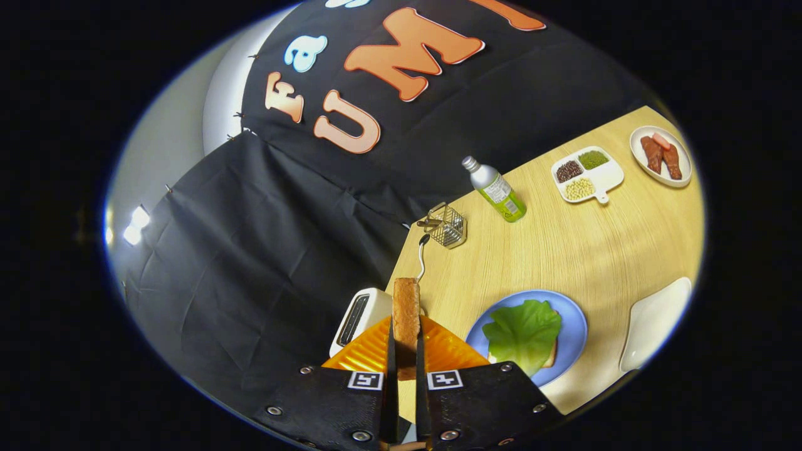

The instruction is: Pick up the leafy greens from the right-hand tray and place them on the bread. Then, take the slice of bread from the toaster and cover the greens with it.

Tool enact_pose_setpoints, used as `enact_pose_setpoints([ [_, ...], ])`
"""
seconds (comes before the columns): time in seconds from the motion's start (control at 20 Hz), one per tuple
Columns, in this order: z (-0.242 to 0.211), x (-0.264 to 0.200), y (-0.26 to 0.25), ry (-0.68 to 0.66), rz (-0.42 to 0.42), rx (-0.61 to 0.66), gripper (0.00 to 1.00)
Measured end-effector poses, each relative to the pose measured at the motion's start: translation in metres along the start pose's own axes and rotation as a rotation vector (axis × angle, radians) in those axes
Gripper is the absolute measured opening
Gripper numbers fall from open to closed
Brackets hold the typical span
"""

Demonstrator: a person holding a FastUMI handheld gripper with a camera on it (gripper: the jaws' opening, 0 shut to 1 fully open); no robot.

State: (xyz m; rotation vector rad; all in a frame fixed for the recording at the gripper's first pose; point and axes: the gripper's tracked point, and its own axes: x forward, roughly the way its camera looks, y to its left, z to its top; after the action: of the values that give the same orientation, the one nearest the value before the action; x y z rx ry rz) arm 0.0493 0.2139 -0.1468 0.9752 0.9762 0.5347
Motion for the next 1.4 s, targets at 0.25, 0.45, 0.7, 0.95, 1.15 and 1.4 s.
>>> enact_pose_setpoints([
  [0.25,-0.009,0.001,-0.017,-0.010,0.006,0.037,0.11],
  [0.45,-0.019,0.002,-0.034,0.005,0.000,0.061,0.11],
  [0.7,-0.033,0.005,-0.055,0.019,-0.008,0.098,0.11],
  [0.95,-0.050,0.011,-0.079,0.050,-0.032,0.131,0.11],
  [1.15,-0.059,0.014,-0.088,0.067,-0.036,0.153,0.11],
  [1.4,-0.063,0.016,-0.103,0.066,-0.048,0.171,0.11],
])
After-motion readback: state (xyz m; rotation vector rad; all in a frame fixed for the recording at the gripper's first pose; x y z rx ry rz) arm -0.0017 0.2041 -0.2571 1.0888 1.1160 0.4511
